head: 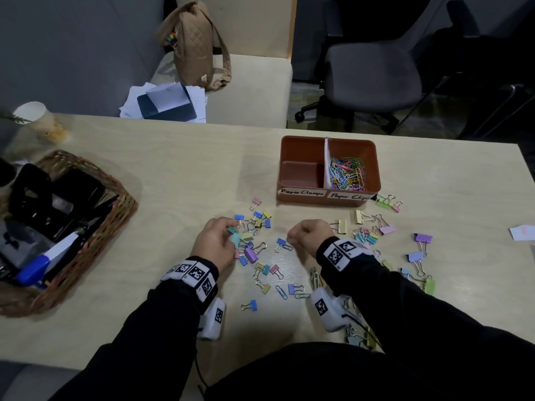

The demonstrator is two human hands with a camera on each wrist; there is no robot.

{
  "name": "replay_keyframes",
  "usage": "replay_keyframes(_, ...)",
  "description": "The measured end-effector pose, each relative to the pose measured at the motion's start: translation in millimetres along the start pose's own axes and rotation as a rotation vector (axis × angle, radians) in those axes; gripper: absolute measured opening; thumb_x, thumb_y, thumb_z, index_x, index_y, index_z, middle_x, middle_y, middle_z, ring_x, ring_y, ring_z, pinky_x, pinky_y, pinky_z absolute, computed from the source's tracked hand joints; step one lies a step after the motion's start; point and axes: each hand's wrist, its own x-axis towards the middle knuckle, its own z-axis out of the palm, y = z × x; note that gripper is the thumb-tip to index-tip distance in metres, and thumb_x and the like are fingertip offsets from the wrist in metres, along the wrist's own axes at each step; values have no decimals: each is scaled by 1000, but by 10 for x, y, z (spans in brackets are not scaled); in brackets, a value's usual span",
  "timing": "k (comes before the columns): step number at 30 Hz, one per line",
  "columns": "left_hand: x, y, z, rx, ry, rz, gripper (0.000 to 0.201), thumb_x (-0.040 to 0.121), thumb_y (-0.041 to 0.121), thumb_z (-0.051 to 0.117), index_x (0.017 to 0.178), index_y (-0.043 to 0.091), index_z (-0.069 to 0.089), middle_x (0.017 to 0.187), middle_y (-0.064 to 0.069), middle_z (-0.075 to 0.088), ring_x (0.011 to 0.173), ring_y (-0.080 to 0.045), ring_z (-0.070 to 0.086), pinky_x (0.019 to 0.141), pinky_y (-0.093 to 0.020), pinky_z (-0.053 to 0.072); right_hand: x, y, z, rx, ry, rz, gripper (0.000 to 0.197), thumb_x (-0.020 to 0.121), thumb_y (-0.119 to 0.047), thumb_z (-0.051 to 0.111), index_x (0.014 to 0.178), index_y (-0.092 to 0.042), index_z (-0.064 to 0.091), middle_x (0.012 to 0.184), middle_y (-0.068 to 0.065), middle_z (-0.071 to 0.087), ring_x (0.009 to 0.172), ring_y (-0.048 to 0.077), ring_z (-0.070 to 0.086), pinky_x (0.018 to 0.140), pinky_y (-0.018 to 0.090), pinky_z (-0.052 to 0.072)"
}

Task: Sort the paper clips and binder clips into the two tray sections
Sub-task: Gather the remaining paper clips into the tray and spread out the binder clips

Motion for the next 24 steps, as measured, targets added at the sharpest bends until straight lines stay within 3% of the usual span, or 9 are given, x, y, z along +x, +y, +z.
replay_keyframes(1,-13,-24,-6,38,-6,12,34,83,-4,56,102,24,63,106,4,54,85,-16,62,79,-37,56,20,-1,18,-190,31,-56,10,89,-15,63,81,-17,68,79,-2,69,72,14,64,66,30,60)
replay_keyframes(4,-58,-59,9,160,-52,49,20,84,9,63,85,29,62,92,8,54,77,-16,61,75,-34,55,47,-10,89,-654,19,-126,10,80,-31,71,83,-26,63,87,-5,66,83,16,61,75,30,55)
replay_keyframes(7,-62,-29,60,279,-105,80,14,87,18,63,95,27,67,96,6,60,88,-15,59,80,-34,52,64,-2,158,-816,-7,-166,17,83,-35,66,94,-24,58,94,-1,63,88,21,59,78,33,53)
replay_keyframes(10,-50,-7,98,345,-138,70,27,91,23,58,116,26,66,109,3,60,98,-15,57,87,-32,50,49,40,215,-859,-19,-177,15,86,-33,60,94,-21,57,96,3,64,88,24,60,79,35,53)
replay_keyframes(13,-57,6,92,369,-141,45,32,93,23,55,124,26,61,111,3,58,97,-15,56,85,-31,50,49,70,235,-904,-28,-163,15,88,-29,53,96,-18,57,98,5,64,88,26,61,79,35,54)
replay_keyframes(16,-91,11,69,347,-131,34,27,90,22,58,116,27,61,104,6,53,88,-12,54,81,-31,50,8,71,201,-949,-93,-150,19,88,-26,47,101,-15,56,101,6,63,89,26,60,77,33,53)
replay_keyframes(19,-175,35,93,342,-173,94,12,87,21,60,97,27,59,94,10,52,85,-11,55,77,-29,50,-82,99,131,-912,-101,-147,22,88,-29,41,101,-16,52,100,6,61,89,25,59,79,36,53)
replay_keyframes(24,-379,100,219,386,-323,226,3,86,25,59,88,27,61,86,13,54,83,-10,53,74,-27,48,-119,171,-33,-607,-51,-130,23,98,-31,35,93,-14,51,95,8,61,82,22,56,76,32,47)
